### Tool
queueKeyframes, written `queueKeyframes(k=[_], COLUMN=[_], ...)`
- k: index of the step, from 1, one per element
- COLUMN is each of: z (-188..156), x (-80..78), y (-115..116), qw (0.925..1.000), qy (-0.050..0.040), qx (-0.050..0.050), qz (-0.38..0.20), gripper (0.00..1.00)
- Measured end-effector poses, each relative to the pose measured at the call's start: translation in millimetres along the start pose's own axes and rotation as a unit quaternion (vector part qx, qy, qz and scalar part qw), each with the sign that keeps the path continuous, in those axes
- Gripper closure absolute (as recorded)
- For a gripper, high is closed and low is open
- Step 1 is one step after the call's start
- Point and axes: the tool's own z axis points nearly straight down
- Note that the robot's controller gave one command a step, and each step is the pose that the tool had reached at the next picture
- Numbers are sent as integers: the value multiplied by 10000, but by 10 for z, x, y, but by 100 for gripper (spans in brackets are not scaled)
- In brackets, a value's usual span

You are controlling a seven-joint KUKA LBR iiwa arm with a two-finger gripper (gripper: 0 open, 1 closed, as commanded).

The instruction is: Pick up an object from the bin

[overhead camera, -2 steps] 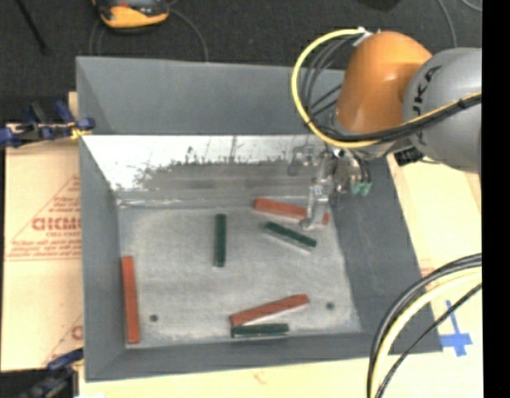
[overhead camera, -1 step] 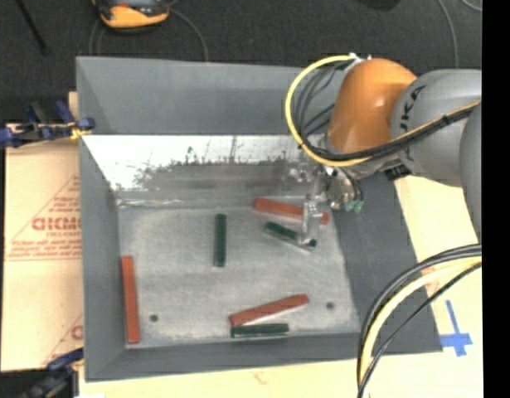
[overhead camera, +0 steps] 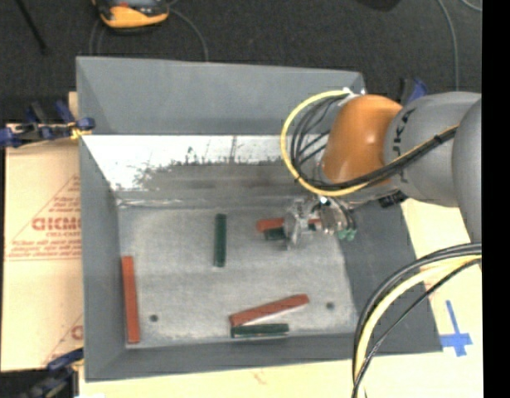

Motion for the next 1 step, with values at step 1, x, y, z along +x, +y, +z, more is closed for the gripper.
queueKeyframes(k=[1], z=[53], x=[47], y=[3], qw=[10000], qy=[78], qx=[-4], qz=[-8], gripper=[0])
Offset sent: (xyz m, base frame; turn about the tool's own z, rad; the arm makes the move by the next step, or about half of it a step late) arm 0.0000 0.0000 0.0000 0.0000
